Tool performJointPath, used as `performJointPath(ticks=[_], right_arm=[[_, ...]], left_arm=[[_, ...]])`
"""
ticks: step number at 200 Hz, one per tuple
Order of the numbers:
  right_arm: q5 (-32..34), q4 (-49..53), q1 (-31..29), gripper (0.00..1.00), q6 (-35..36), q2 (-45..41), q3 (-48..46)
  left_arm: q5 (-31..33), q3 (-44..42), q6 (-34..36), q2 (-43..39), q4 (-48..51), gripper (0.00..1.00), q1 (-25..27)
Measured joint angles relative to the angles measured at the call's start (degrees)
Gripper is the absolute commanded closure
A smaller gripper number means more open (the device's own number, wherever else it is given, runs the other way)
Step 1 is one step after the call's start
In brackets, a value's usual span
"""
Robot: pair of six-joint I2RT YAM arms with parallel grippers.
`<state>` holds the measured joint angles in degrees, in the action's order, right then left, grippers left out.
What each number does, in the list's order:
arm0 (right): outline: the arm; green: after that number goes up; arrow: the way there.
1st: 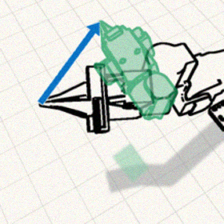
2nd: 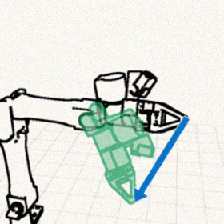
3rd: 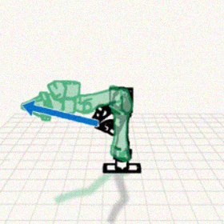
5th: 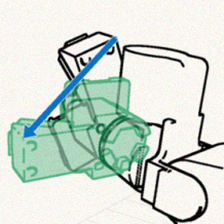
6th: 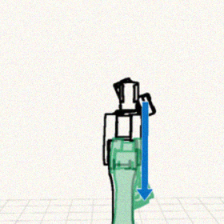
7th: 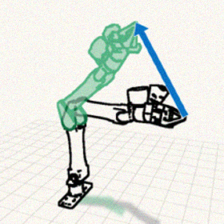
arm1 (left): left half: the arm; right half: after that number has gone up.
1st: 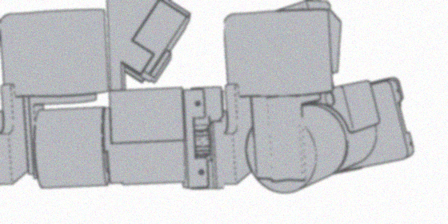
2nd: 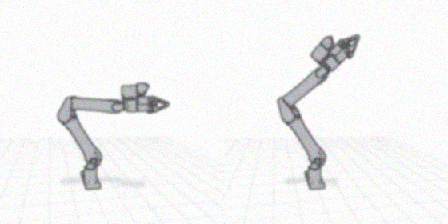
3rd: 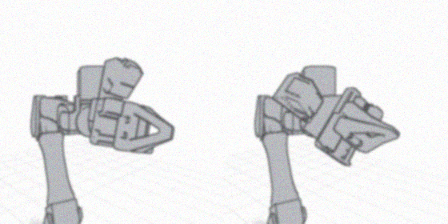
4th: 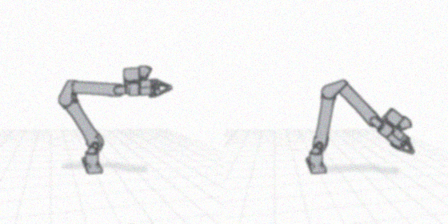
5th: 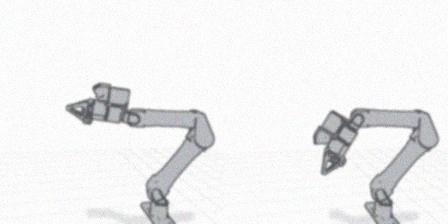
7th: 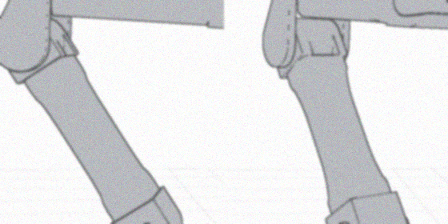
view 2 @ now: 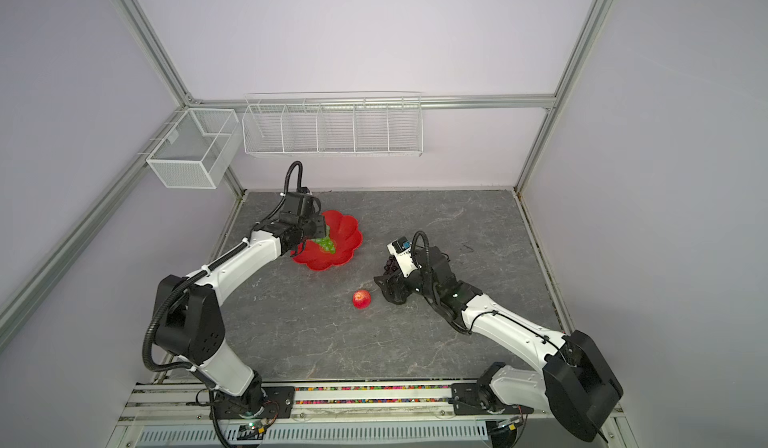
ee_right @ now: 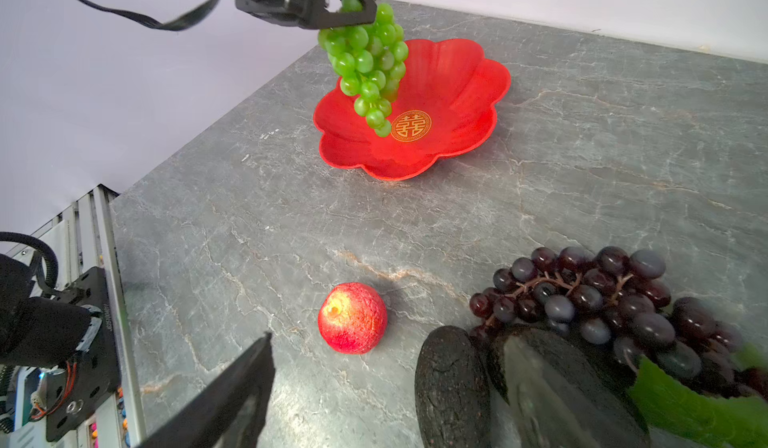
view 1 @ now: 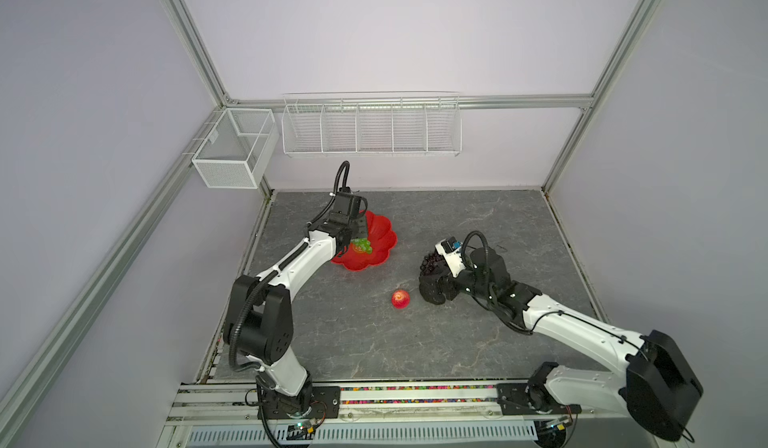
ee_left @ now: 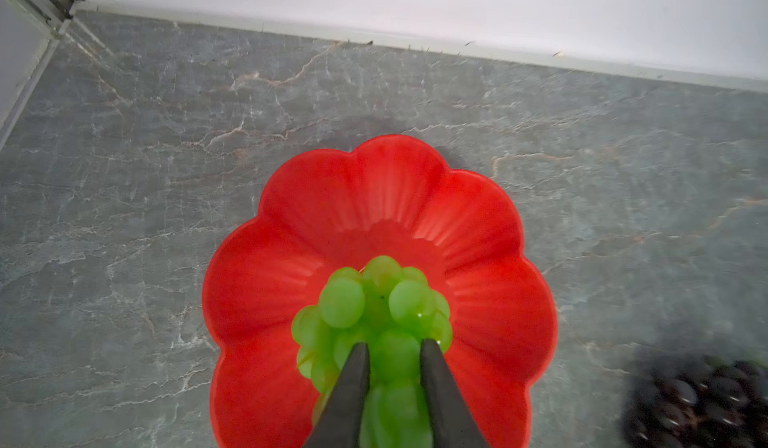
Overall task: Place and organize the fake fruits in the fruit bowl
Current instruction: 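Release the green grapes and move the left gripper to the purple grapes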
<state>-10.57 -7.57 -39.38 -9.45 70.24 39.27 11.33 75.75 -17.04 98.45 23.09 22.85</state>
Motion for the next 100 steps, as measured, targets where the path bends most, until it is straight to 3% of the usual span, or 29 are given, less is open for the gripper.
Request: performJointPath(ticks=[46,83,100], right_arm=[[-1.1,0.0,0.0,0.12,-0.6,0.3,0.0],[-1.1,0.0,0.0,0.12,-0.6,0.3,0.0],[-1.1,0.0,0.0,0.12,-0.6,0.3,0.0]], left_arm=[[1.1,3.9,1.0,9.5,3.7,0.74,-0.7],[3.1,4.2,1.2,9.8,4.4,0.47,-0.7],[4.0,4.2,1.3,9.8,4.5,0.43,-0.7]])
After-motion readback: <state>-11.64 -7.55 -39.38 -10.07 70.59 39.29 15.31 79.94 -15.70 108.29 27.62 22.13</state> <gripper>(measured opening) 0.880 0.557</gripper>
